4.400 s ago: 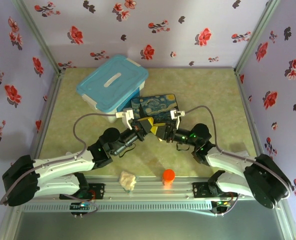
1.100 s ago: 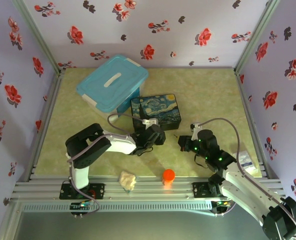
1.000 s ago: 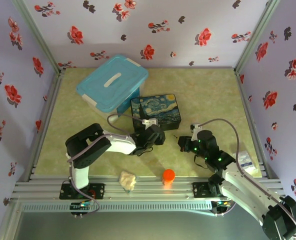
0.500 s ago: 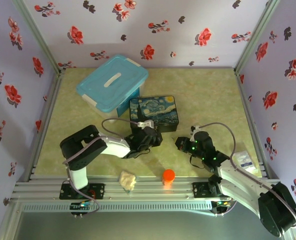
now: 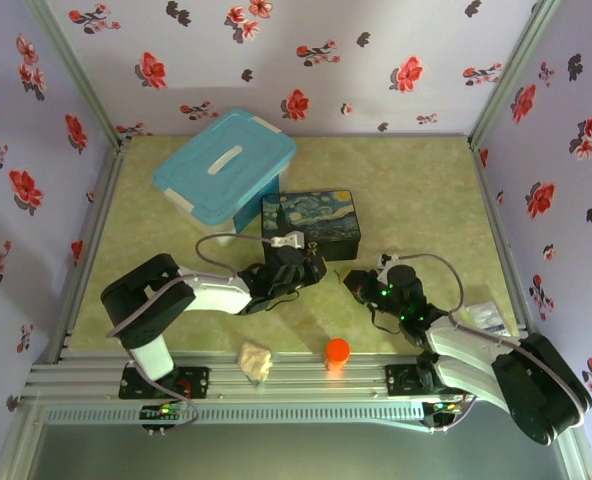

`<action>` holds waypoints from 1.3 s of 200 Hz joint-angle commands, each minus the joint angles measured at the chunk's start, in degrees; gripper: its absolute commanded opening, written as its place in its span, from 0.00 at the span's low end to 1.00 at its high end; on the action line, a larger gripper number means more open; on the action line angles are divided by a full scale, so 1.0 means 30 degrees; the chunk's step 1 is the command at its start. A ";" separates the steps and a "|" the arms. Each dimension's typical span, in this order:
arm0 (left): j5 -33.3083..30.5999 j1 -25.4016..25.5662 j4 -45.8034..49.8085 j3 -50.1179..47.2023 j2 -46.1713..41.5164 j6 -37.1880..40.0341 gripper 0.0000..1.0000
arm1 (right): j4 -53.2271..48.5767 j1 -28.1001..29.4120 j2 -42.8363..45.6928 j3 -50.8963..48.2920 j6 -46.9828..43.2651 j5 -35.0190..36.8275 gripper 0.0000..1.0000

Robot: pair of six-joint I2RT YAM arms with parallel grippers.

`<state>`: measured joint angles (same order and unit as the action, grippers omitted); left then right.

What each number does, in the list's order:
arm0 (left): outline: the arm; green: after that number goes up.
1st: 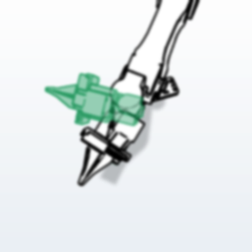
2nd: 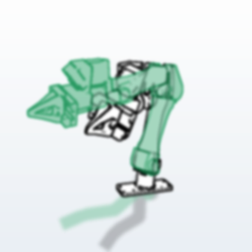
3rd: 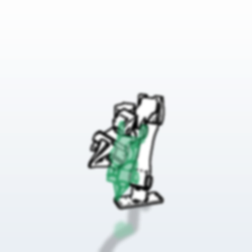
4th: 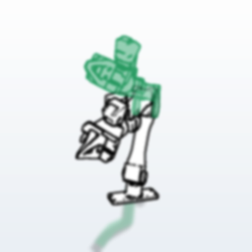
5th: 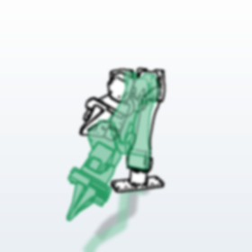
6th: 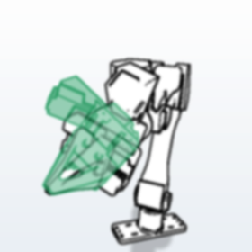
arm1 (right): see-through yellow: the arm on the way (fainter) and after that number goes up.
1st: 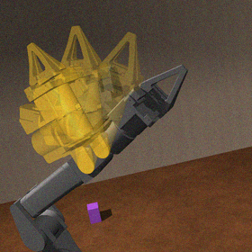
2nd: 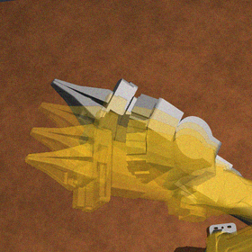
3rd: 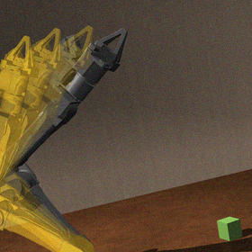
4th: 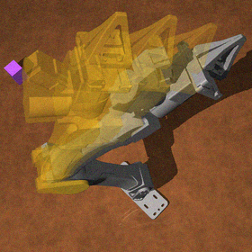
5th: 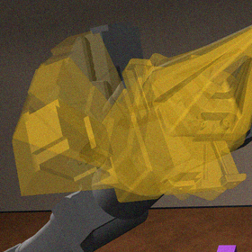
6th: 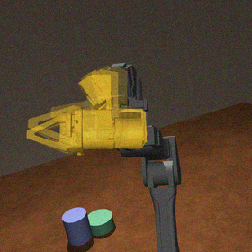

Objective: Unlock the padlock with the key

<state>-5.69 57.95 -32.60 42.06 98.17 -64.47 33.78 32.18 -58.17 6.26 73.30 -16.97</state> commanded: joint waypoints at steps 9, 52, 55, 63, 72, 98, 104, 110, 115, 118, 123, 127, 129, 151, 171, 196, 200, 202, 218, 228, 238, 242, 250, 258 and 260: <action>-0.0241 -0.0502 -0.2030 0.0290 -0.1287 -0.0601 0.05 | 0.2012 -0.0229 0.0210 -0.0066 0.1956 -0.0447 0.00; 0.0052 -0.0890 -0.3537 0.0022 -0.1240 -0.1617 0.01 | 0.4269 -0.0211 -0.0603 -0.0346 0.3459 -0.0966 0.00; 0.0027 -0.0875 -0.3444 0.0116 -0.1282 -0.1519 0.01 | 0.4421 -0.0211 -0.0654 -0.0339 0.3488 -0.0968 0.00; 0.0059 -0.0891 -0.2987 0.0418 -0.1388 -0.1264 0.01 | 0.4726 -0.0211 -0.0648 -0.0354 0.3531 -0.0986 0.00; 0.0058 -0.0916 -0.2751 0.0646 -0.1405 -0.1158 0.01 | 0.4333 -0.0224 -0.0563 -0.0164 0.3391 -0.1044 0.00; 0.0167 -0.0964 -0.2840 0.0861 -0.1317 -0.1259 0.01 | 0.3431 -0.0182 -0.0042 0.0145 0.3048 -0.1157 0.00; 0.0168 -0.0978 -0.2920 0.0839 -0.1317 -0.1390 0.01 | 0.3241 -0.0181 0.0137 0.0175 0.3046 -0.1180 0.00; 0.0161 -0.1014 -0.3115 0.0782 -0.1290 -0.1517 0.00 | 0.3017 -0.0181 0.0268 0.0169 0.3010 -0.1183 0.00; 0.0169 -0.1060 -0.3307 0.0725 -0.1288 -0.1628 0.00 | 0.2841 -0.0170 0.0435 0.0169 0.3004 -0.1156 0.00; 0.0155 -0.1087 -0.3437 0.0694 -0.1288 -0.1711 0.00 | 0.2760 -0.0154 0.0527 0.0154 0.3021 -0.1145 0.00; 0.0156 -0.1128 -0.3683 0.0636 -0.1282 -0.1846 0.00 | 0.2639 -0.0152 0.0653 0.0149 0.3015 -0.1138 0.00; 0.0150 -0.1152 -0.3842 0.0602 -0.1260 -0.1918 0.00 | 0.2585 -0.0152 0.0720 0.0123 0.3002 -0.1112 0.00; 0.0150 -0.1183 -0.3914 0.0599 -0.1281 -0.1978 0.00 | 0.2587 -0.0152 0.0749 0.0113 0.3000 -0.1111 0.00; 0.0168 -0.1252 -0.4213 0.0541 -0.1417 -0.2210 0.00 | 0.2992 -0.0087 0.0602 0.0333 0.3337 -0.1188 0.00; 0.0144 -0.1359 -0.4307 0.0459 -0.1522 -0.2428 0.00 | 0.3809 0.0024 -0.0070 0.0568 0.3599 -0.1194 0.00; 0.0312 -0.1417 -0.4915 0.0365 -0.1376 -0.2914 0.00 | 0.5315 0.0024 -0.1201 0.0665 0.3844 -0.1209 0.00; 0.0345 -0.1412 -0.4924 0.0364 -0.1361 -0.2946 0.00 | 0.5560 0.0024 -0.1335 0.0688 0.3825 -0.1265 0.00; 0.0360 -0.1387 -0.4924 0.0386 -0.1372 -0.2967 0.00 | 0.5638 0.0024 -0.1406 0.0716 0.3814 -0.1266 0.00; 0.0346 -0.1409 -0.5004 0.0313 -0.1405 -0.3085 0.00 | 0.5605 0.0052 -0.1721 0.1022 0.3481 -0.1399 0.00; 0.0354 -0.1414 -0.5071 0.0276 -0.1449 -0.3094 0.00 | 0.5535 0.0082 -0.1790 0.1104 0.3357 -0.1316 0.00; 0.0362 -0.1420 -0.4955 0.0276 -0.1464 -0.3032 0.00 | 0.5827 0.0082 -0.1826 0.1103 0.3221 -0.1292 0.00; 0.0346 -0.1418 -0.4912 0.0303 -0.1467 -0.3025 0.00 | 0.5826 0.0082 -0.1797 0.1131 0.3141 -0.1314 0.00; 0.0353 -0.1417 -0.4866 0.0305 -0.1464 -0.3030 0.00 | 0.5688 0.0082 -0.1685 0.1201 0.2995 -0.1282 0.00; 0.0345 -0.1418 -0.4959 0.0269 -0.1438 -0.3100 0.00 | 0.5378 0.0082 -0.1560 0.1281 0.2839 -0.1262 0.00; 0.0360 -0.1418 -0.4970 0.0252 -0.1435 -0.3115 0.00 | 0.5256 0.0082 -0.1499 0.1296 0.2791 -0.1251 0.00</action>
<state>-4.25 54.30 -42.83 42.37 96.03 -73.30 48.07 32.03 -63.44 8.14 83.57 -20.03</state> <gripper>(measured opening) 0.147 0.042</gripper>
